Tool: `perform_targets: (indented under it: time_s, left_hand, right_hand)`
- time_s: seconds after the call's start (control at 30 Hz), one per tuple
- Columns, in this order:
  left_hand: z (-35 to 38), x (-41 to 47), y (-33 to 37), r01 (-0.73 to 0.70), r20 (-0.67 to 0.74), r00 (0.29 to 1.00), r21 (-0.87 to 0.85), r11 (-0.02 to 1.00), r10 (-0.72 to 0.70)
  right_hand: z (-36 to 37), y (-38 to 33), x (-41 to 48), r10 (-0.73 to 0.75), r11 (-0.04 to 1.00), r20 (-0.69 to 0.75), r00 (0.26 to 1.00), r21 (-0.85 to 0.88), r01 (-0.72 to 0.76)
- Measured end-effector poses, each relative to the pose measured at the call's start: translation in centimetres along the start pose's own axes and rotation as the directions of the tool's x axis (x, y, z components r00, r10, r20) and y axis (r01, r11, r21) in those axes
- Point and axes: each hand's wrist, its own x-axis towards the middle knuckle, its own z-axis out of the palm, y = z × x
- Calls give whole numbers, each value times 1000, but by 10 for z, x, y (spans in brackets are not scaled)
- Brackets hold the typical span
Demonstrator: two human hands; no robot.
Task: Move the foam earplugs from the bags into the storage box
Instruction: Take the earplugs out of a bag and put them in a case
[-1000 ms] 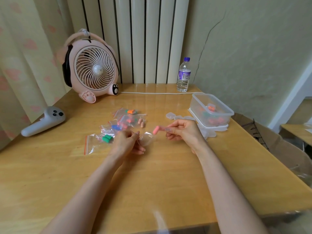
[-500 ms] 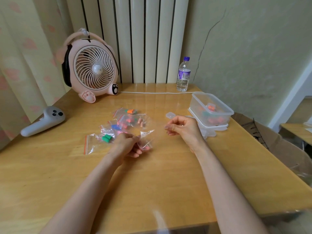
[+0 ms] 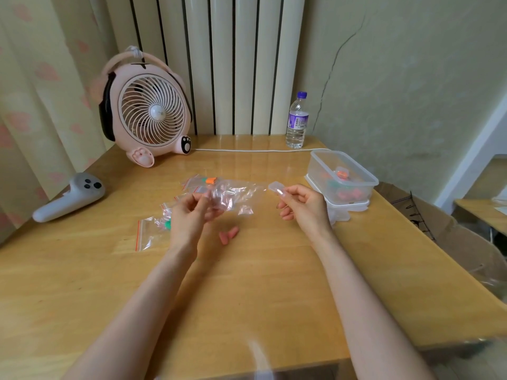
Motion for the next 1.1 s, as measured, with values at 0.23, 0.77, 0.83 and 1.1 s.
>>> perform_targets:
  time_s: [0.23, 0.77, 0.83, 1.1]
  left_hand:
    - [-8, 10, -13, -44, -256, 951, 438, 898, 171]
    - [7, -6, -13, -566, 215, 814, 503, 653, 540]
    - [7, -8, -15, -583, 258, 805, 511, 632, 534]
    - [7, -7, -18, -545, 274, 834, 545, 637, 480]
  right_hand:
    - [14, 14, 0, 2, 978, 16, 1000, -207, 2]
    - [49, 4, 61, -12, 489, 163, 986, -860, 148]
    - [50, 12, 76, 88, 366, 138, 986, -925, 97]
    - [43, 18, 80, 84, 283, 131, 988, -954, 103]
